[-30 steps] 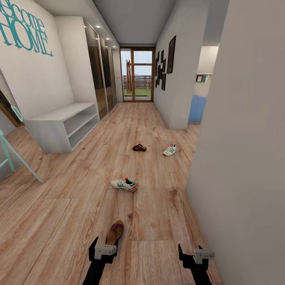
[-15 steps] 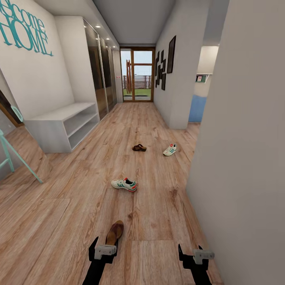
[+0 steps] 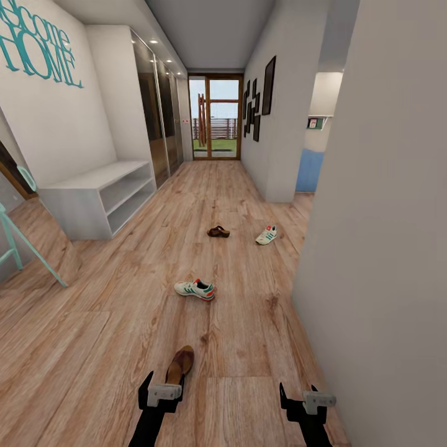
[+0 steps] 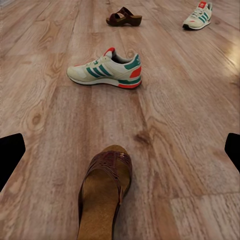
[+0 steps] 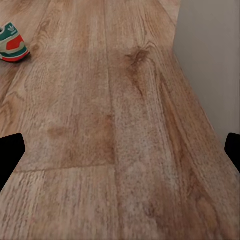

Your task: Pick up the two gym shoes and the two sandals from the corridor floor and place them onto the hallstand (shoe rack) in the corridor, making sure they are on the rack and not on the floor. Arrange them so the two gym shoes are next to each other and the two sandals are next to each other.

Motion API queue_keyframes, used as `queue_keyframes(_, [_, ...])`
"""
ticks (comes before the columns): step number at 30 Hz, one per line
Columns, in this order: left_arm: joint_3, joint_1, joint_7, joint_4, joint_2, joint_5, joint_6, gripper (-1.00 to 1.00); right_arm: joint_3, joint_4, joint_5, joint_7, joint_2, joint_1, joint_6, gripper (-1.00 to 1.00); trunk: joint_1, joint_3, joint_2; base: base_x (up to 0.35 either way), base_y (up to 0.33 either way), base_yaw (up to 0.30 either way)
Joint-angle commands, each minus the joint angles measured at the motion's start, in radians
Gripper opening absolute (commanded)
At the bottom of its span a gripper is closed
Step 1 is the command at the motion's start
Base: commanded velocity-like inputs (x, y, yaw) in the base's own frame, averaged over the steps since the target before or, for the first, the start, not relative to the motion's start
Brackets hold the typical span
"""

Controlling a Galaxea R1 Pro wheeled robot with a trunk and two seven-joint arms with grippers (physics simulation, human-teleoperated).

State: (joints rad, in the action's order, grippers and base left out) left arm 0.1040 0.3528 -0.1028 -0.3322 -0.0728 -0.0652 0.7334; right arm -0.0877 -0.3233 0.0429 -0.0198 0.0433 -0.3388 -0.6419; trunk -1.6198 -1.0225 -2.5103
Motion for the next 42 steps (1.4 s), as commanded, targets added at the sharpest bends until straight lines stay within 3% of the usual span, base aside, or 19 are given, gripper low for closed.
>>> queue_keyframes(1, [-0.001,0.0,0.0,0.0,0.0,0.001,0.0,1.0,0.0,0.0,0.0,0.0,0.0,0.0,0.0,1.0,0.0,0.0,0.0,0.0,0.0,0.0])
queue_keyframes(13, [-0.008,0.0,0.0,-0.001,-0.003,0.042,-0.001,1.0,-0.001,0.0,0.0,0.0,0.0,0.001,0.0,1.0,0.0,0.0,0.0,0.0,0.0,0.0])
queue_keyframes(42, [-0.009,0.0,0.0,-0.001,-0.004,0.05,-0.003,1.0,-0.001,0.0,0.0,0.0,0.0,0.001,0.0,1.0,0.0,0.0,0.0,0.0,0.0,0.0])
